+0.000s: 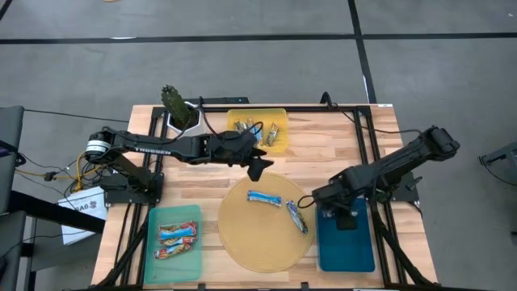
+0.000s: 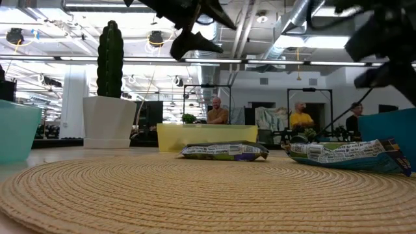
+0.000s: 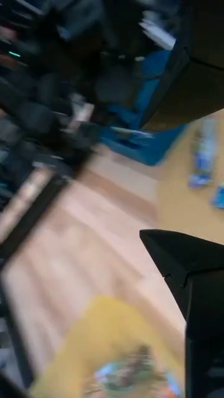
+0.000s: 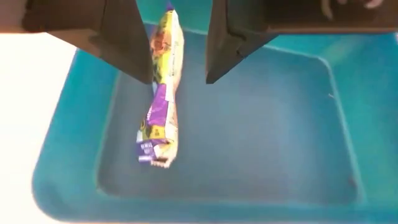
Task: Pick and place Granola Bars by type
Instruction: Put the blue granola bar into the dark blue bin
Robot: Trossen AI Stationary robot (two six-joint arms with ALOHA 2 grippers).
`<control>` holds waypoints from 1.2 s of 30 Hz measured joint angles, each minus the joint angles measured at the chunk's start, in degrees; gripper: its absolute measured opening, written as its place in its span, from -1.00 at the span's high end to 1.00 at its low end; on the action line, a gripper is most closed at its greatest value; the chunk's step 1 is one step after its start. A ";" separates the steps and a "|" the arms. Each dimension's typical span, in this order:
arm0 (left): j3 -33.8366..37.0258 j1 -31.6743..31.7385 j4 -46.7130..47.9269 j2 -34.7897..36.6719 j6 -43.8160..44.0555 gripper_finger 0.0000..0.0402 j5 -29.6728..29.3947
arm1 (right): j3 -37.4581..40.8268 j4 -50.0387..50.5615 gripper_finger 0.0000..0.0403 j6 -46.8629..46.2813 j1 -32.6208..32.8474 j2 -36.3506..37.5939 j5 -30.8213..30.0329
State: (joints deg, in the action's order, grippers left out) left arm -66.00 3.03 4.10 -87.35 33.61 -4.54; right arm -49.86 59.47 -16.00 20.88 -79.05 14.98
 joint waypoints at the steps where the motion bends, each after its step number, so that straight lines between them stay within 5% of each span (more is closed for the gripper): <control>1: 0.00 0.00 -1.85 0.00 0.00 -0.30 -1.03 | -0.05 -0.16 0.30 -0.71 -0.02 1.42 -0.18; 7: 0.00 0.22 -5.27 0.09 -1.66 -0.30 -1.49 | -0.14 -0.86 0.17 -3.11 0.00 8.20 -4.71; 11: 2.82 0.24 -4.84 3.89 -8.16 -0.30 5.67 | -0.14 -1.42 0.12 -4.06 -0.01 11.85 -8.47; 23: 34.69 -2.77 -15.97 38.10 -19.06 -0.30 14.31 | -0.16 -3.09 0.10 -5.02 -0.40 17.24 -14.65; 36: 58.43 -6.21 -20.48 66.82 -28.03 -0.30 14.21 | -0.17 -6.23 0.09 -5.04 -5.18 17.23 -15.40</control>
State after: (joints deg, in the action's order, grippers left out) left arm -7.56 -3.18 -16.38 -20.53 5.58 9.67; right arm -50.03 53.24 -21.04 15.71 -61.82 -0.42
